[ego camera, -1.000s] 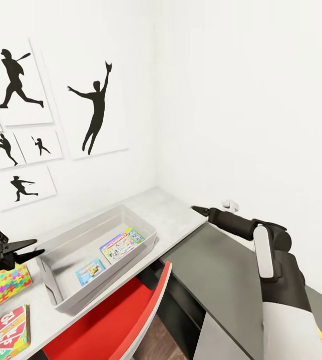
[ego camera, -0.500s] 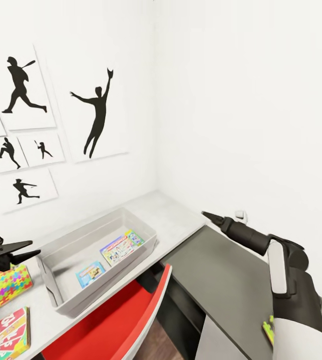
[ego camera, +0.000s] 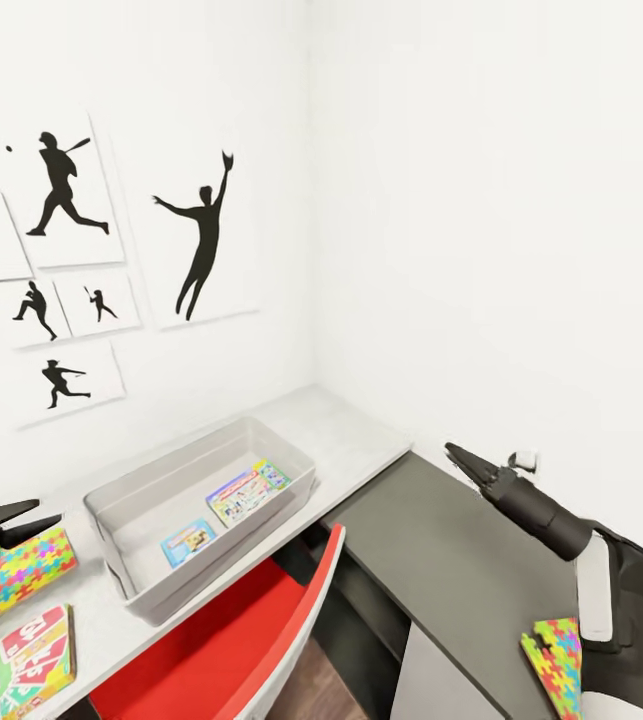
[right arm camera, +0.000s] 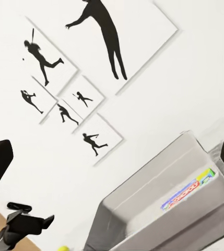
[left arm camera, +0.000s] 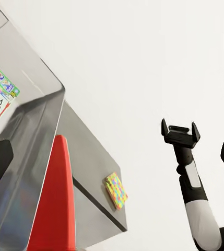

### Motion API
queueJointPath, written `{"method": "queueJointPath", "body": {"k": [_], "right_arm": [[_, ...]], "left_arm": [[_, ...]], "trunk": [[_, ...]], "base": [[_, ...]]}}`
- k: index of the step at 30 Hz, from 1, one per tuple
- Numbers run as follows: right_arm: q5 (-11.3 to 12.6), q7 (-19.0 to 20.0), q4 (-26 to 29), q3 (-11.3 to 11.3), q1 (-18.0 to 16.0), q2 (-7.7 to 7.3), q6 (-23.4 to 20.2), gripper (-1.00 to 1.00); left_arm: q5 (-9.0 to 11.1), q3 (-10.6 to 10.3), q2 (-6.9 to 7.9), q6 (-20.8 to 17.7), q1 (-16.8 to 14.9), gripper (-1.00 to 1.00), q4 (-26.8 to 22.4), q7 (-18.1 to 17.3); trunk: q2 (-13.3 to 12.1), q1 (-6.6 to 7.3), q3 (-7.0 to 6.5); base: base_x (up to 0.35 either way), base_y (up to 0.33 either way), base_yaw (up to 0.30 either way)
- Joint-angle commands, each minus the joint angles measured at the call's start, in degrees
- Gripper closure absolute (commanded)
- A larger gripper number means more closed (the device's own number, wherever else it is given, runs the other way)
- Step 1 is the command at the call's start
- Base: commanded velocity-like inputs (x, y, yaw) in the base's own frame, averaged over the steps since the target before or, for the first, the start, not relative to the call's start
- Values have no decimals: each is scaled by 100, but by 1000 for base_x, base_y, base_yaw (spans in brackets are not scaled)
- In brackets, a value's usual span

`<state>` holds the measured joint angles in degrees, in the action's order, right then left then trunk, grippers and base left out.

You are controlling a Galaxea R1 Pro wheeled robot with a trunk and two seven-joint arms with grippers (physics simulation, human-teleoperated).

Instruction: Put all the toys in the child's room - the three board games (two on the bed and one on the table), the two jigsaw puzzles on the table, and the tennis ball on the table - inside the toy box on the table in the child's room.

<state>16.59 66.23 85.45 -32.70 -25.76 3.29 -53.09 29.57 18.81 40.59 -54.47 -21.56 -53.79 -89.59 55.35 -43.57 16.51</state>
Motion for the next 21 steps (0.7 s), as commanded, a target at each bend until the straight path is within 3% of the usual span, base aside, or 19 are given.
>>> {"method": "queueJointPath", "body": {"k": [1, 8, 15, 21], "right_arm": [[2, 231, 3, -117, 149, -1, 65, -100], [-21, 1236, 20, -495, 806, -18, 622, -100], [6, 1532, 22, -631, 1193, -10, 1057, -100], [5, 1582, -9, -649, 1251, -4, 1165, -100]], "left_arm": [[-3, 52, 2, 57, 89, -100, 2, -41], [3, 181, 0, 386, 573, -100, 15, -41], [20, 251, 1, 538, 764, -100, 14, -41], [18, 275, 2, 563, 788, -100, 17, -41]], "trunk": [[6, 0, -2], [6, 0, -66], [6, 0, -130], [6, 0, -161]], "base": [[-42, 13, 0], [-16, 5, 0], [-2, 1, 0], [0, 0, 0]]}}
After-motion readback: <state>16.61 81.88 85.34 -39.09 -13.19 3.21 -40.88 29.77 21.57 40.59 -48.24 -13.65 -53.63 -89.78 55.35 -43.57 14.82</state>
